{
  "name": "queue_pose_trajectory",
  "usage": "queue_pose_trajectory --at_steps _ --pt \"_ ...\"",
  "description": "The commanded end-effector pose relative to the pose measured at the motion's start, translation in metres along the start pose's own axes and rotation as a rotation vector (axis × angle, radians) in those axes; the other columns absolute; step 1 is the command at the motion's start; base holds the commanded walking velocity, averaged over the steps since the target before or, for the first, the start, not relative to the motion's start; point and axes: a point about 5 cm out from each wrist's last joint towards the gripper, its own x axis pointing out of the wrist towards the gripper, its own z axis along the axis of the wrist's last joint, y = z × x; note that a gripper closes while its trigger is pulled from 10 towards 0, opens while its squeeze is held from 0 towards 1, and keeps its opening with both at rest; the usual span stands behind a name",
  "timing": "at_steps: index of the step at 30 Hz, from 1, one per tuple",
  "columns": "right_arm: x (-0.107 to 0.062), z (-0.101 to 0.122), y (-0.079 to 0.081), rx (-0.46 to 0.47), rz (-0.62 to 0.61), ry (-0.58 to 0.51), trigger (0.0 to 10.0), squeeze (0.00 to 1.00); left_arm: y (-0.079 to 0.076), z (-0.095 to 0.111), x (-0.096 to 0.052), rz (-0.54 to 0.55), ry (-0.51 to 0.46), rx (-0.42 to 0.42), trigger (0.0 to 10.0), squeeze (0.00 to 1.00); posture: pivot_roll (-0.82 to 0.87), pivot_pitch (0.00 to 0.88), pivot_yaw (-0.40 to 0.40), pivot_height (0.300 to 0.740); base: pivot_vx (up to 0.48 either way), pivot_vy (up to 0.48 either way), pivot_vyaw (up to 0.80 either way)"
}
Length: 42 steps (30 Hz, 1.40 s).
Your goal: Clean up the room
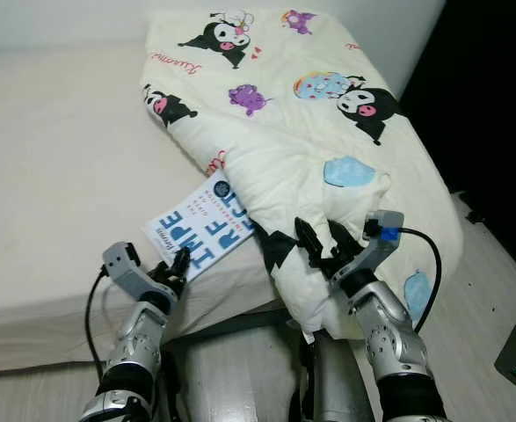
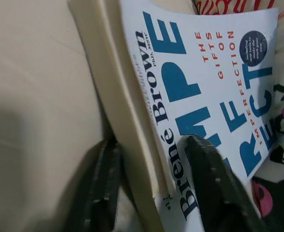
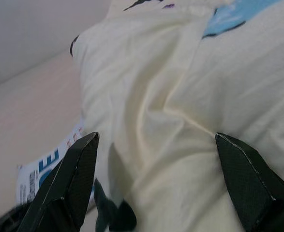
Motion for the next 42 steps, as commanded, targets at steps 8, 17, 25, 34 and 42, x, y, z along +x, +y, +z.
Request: queue_pose_trajectory --at_steps 8,17,25,34,42 --pt "-0.005 0.052 -0.025 -0.023 -0.132 -0.133 10.0 0.00 0.001 -0.035 -0.010 -0.009 0.161 -0.087 0.0 0.00 -0.15 0.270 -0.022 0.526 0.000 0.000 0.00" --pt "-0.034 0.097 -0.061 -0.102 -0.311 -0.257 10.0 0.00 -0.003 0.061 0.012 0.016 -0.182 -0.008 0.0 0.00 -0.16 0.204 -0.011 0.526 0.000 0.000 0.00" --pt "-0.039 0.059 -0.077 -0.067 -0.366 -0.106 10.0 0.00 -0.010 0.151 0.004 0.085 -0.479 0.160 0.0 0.00 -0.13 0.175 -0.016 0.526 0.000 0.000 0.00" --pt "-0.016 0.024 -0.068 0.079 -0.253 -0.082 10.0 0.00 -0.056 0.214 -0.017 0.014 -0.724 0.303 0.0 0.00 -0.08 0.140 -0.019 0.526 0.000 0.000 0.00" --pt "-0.012 0.014 -0.064 0.148 -0.184 -0.074 10.0 0.00 -0.073 0.212 -0.018 -0.037 -0.732 0.307 0.0 0.00 -0.06 0.132 -0.024 0.526 0.000 0.000 0.00"
